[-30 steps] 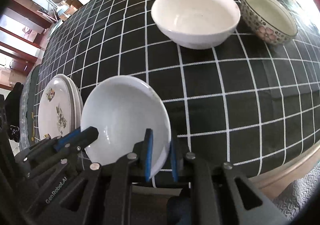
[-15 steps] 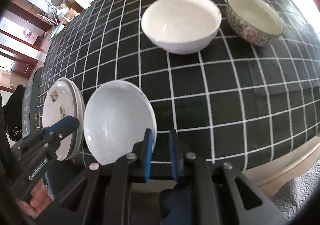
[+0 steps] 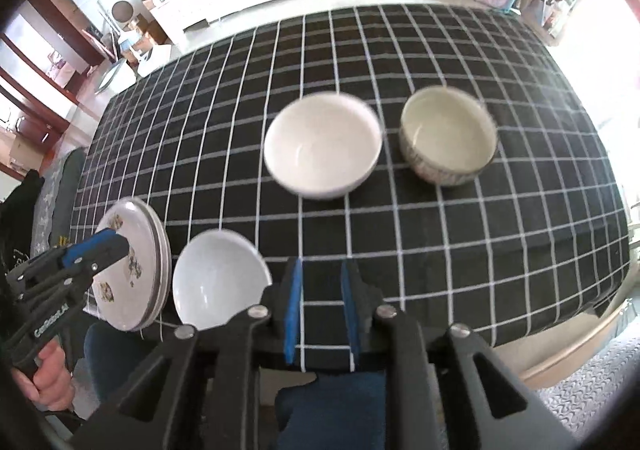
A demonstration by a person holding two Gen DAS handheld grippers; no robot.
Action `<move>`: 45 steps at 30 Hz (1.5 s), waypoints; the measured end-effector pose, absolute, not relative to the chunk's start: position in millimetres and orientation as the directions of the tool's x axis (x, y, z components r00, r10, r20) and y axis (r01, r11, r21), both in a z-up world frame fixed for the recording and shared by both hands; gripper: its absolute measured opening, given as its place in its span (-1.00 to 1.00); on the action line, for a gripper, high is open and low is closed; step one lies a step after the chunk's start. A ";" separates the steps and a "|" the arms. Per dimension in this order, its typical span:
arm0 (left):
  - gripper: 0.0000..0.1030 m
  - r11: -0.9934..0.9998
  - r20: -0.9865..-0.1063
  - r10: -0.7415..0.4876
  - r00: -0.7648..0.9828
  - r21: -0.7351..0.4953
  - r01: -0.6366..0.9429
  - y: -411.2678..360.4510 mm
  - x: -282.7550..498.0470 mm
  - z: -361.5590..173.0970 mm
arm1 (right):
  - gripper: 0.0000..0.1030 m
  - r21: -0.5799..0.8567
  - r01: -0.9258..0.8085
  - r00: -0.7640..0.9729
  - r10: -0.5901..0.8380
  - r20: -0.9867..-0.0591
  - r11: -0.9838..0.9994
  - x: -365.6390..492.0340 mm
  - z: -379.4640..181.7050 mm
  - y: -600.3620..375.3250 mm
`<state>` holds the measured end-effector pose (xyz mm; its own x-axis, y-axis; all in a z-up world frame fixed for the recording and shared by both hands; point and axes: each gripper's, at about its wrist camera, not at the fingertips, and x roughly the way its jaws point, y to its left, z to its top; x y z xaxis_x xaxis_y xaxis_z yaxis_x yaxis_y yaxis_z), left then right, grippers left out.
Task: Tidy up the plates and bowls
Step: 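Carry the white bowl beside the plate stack, lower it, open grippers, then close both grippers on the rim of the cream bowl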
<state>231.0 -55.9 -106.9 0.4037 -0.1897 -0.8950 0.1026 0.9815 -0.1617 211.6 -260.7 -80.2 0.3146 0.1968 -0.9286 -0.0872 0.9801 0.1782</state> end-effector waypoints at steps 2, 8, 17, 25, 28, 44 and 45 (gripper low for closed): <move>-0.56 0.982 -0.889 -0.187 0.419 -0.153 0.114 -60.8 237.3 -97.8 | -0.41 0.182 -0.075 0.321 0.197 -0.927 0.980 219.3 -74.8 -265.3; -0.50 0.978 -0.884 -0.199 0.423 -0.154 0.138 -79.8 261.5 -83.6 | -0.40 0.220 -0.034 0.294 0.220 -0.930 0.975 245.3 -69.1 -274.6; -0.46 0.965 -0.913 -0.241 0.329 -0.188 0.185 -112.9 305.8 -102.9 | -0.40 0.222 -0.016 0.266 0.218 -0.939 0.975 285.4 -80.8 -279.1; -0.46 0.962 -0.935 -0.232 0.267 -0.180 0.204 -132.4 345.8 -139.1 | -0.40 0.209 -0.006 0.215 0.206 -0.955 0.978 320.6 -113.3 -282.8; -0.46 0.966 -0.943 -0.220 0.250 -0.174 0.192 -131.5 358.6 -153.6 | -0.40 0.200 0.007 0.201 0.195 -0.960 0.980 327.6 -125.5 -286.1; -0.60 0.963 -0.953 -0.230 0.197 -0.194 0.187 -137.2 386.8 -206.9 | -0.41 0.204 -0.001 0.171 0.201 -0.965 0.979 343.3 -166.3 -275.8; -0.62 0.962 -0.952 -0.234 0.196 -0.197 0.191 -137.1 387.1 -207.3 | -0.41 0.206 0.001 0.170 0.203 -0.964 0.979 343.5 -167.4 -276.1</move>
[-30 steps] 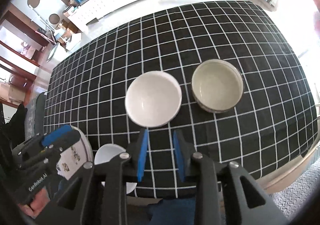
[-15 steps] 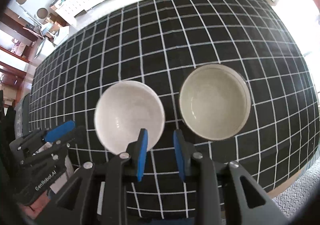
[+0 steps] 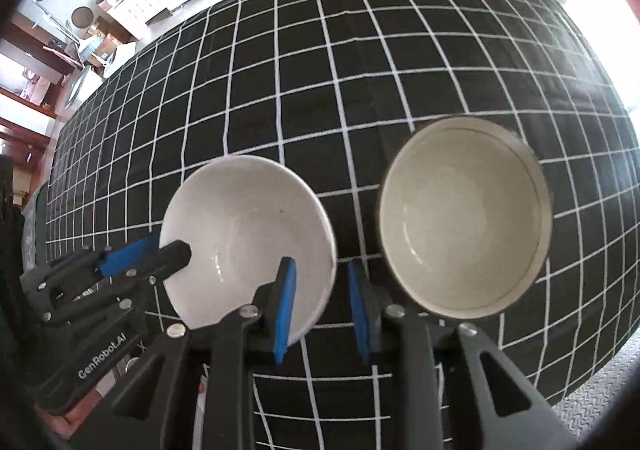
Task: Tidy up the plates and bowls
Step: 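Close both grippers on the rim of the cream bowl, then carry the cream bowl onto the white bowl and open both grippers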
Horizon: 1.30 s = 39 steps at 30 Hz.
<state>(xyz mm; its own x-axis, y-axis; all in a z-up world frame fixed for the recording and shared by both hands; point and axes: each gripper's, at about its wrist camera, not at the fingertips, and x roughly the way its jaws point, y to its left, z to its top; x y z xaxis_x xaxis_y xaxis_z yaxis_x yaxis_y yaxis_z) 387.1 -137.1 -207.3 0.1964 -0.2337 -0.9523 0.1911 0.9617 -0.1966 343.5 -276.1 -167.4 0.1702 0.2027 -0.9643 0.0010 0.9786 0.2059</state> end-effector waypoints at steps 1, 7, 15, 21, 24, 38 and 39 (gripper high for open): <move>-0.63 0.961 -0.952 -0.236 0.198 -0.198 0.193 -136.9 387.5 -208.3 | -0.48 0.204 -0.002 0.169 0.201 -0.965 0.979 343.5 -168.7 -276.2; -0.83 0.957 -0.954 -0.228 0.196 -0.183 0.225 -150.5 389.0 -211.1 | -0.70 0.167 -0.009 0.183 0.166 -0.969 0.986 337.4 -172.4 -280.4; -0.83 0.958 -0.961 -0.189 0.202 -0.135 0.255 -166.9 382.4 -210.6 | -0.72 0.141 -0.018 0.183 0.142 -0.973 0.990 319.8 -174.2 -275.6; -0.83 0.962 -0.969 -0.161 0.185 -0.112 0.249 -171.3 376.1 -217.9 | -0.72 0.157 -0.010 0.179 0.157 -0.971 0.987 299.5 -171.9 -265.6; -0.83 0.966 -0.971 -0.167 0.173 -0.127 0.223 -163.7 369.2 -219.7 | -0.72 0.160 -0.024 0.176 0.162 -0.971 0.987 289.5 -168.3 -257.3; -0.83 0.974 -0.945 -0.194 0.264 -0.152 0.169 -127.8 337.4 -166.2 | -0.72 0.158 -0.072 0.225 0.170 -0.959 0.985 267.2 -113.0 -227.6; -0.83 0.974 -0.943 -0.195 0.271 -0.153 0.168 -124.6 334.9 -161.3 | -0.72 0.155 -0.077 0.233 0.169 -0.958 0.985 264.1 -107.3 -226.2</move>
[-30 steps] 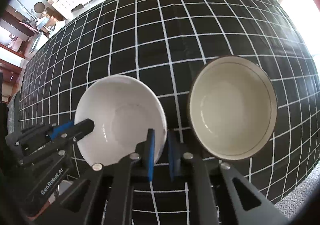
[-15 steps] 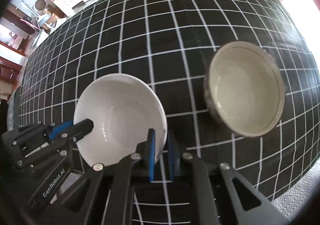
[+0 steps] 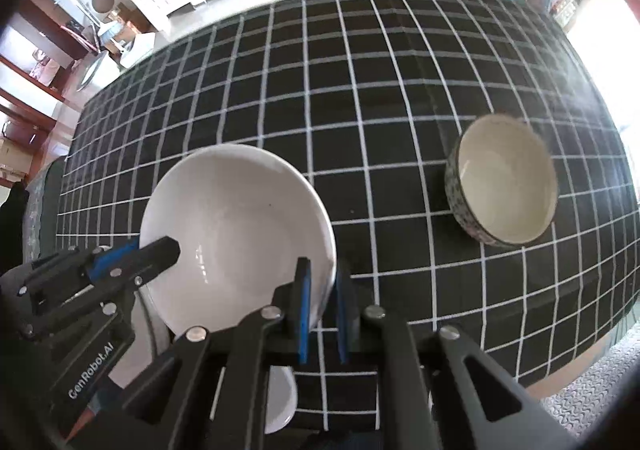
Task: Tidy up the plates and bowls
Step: 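Carry the cream bowl onto the white bowl and open both grippers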
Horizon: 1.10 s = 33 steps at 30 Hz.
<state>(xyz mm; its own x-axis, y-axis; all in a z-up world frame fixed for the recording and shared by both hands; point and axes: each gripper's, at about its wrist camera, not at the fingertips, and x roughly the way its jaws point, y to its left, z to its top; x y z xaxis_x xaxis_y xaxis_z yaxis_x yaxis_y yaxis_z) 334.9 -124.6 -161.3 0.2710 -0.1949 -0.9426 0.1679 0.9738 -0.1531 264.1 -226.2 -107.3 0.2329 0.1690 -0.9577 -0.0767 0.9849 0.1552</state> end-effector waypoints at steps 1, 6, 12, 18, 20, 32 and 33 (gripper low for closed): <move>-0.83 0.974 -0.940 -0.198 0.278 -0.157 0.164 -119.7 330.9 -156.0 | -0.72 0.151 -0.085 0.242 0.167 -0.956 0.985 259.0 -99.9 -223.7; -0.83 0.977 -0.931 -0.197 0.307 -0.160 0.141 -109.5 310.2 -134.9 | -0.72 0.138 -0.111 0.267 0.164 -0.950 0.984 243.4 -78.7 -208.3; -0.83 0.980 -0.933 -0.189 0.306 -0.158 0.121 -101.8 285.5 -135.9 | -0.72 0.123 -0.136 0.277 0.157 -0.948 0.983 225.5 -73.8 -193.5; -0.83 0.982 -0.941 -0.181 0.286 -0.157 0.105 -89.6 261.0 -140.9 | -0.72 0.109 -0.149 0.254 0.145 -0.956 0.983 208.9 -84.9 -185.0; -0.83 0.982 -0.941 -0.183 0.285 -0.160 0.101 -85.2 247.4 -140.5 | -0.72 0.099 -0.153 0.245 0.135 -0.960 0.983 205.4 -88.6 -182.6; -0.83 0.986 -0.959 -0.155 0.237 -0.134 0.103 -88.8 222.9 -172.1 | -0.72 0.085 -0.147 0.179 0.111 -0.978 0.985 190.5 -118.4 -182.5; -0.83 0.985 -0.959 -0.157 0.235 -0.136 0.102 -88.8 223.8 -171.8 | -0.72 0.085 -0.147 0.174 0.110 -0.978 0.986 190.7 -120.9 -183.3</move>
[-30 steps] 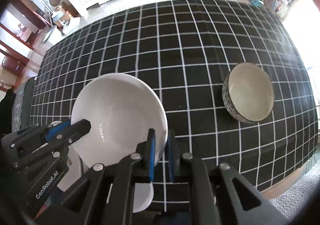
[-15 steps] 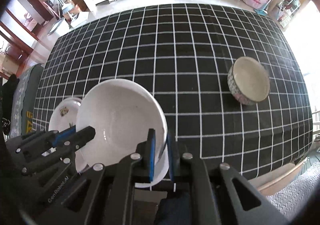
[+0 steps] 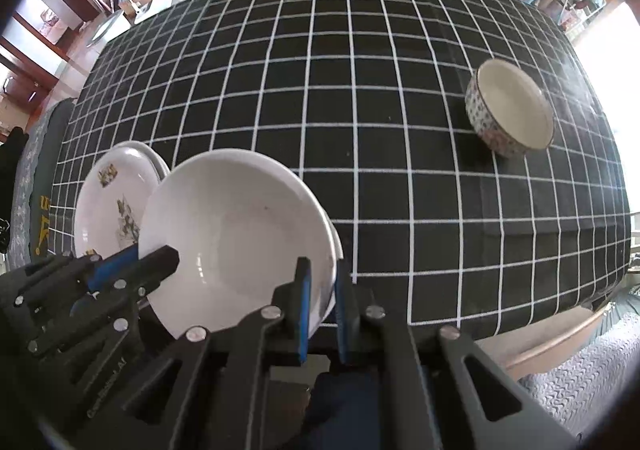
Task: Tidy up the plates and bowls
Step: 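Carry the cream bowl onto the white bowl and open both grippers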
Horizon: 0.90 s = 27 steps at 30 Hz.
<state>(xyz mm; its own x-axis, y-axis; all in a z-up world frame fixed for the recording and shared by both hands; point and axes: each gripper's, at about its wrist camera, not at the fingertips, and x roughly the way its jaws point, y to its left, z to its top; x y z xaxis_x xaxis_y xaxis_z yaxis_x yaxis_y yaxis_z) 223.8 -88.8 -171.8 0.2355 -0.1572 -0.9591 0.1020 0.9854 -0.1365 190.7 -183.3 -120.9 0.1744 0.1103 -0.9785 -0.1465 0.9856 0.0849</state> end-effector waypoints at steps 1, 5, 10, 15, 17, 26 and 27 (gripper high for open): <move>-0.83 0.985 -0.960 -0.160 0.231 -0.139 0.102 -89.6 223.0 -172.7 | -0.72 0.086 -0.146 0.171 0.111 -0.979 0.985 189.9 -122.3 -183.5; -0.83 0.985 -0.964 -0.156 0.216 -0.137 0.102 -91.2 221.2 -179.8 | -0.72 0.084 -0.151 0.156 0.108 -0.982 0.985 188.8 -129.0 -184.0; -0.83 0.987 -0.969 -0.140 0.201 -0.121 0.104 -93.8 221.7 -188.5 | -0.72 0.078 -0.150 0.143 0.099 -0.985 0.986 188.9 -135.9 -183.1; -0.83 0.986 -0.970 -0.152 0.191 -0.136 0.097 -93.7 223.3 -196.4 | -0.72 0.078 -0.148 0.129 0.098 -0.987 0.986 190.0 -141.3 -182.6; -0.83 0.986 -0.971 -0.149 0.189 -0.133 0.097 -94.1 224.0 -199.3 | -0.72 0.078 -0.146 0.126 0.096 -0.987 0.986 191.0 -143.7 -182.3; -0.83 0.988 -0.972 -0.140 0.188 -0.124 0.092 -96.6 225.2 -203.5 | -0.72 0.045 -0.149 0.128 0.064 -0.990 0.988 193.2 -153.7 -172.1; -0.83 0.988 -0.973 -0.138 0.187 -0.123 0.091 -97.4 225.6 -204.5 | -0.72 0.035 -0.157 0.133 0.056 -0.990 0.987 193.0 -154.2 -169.7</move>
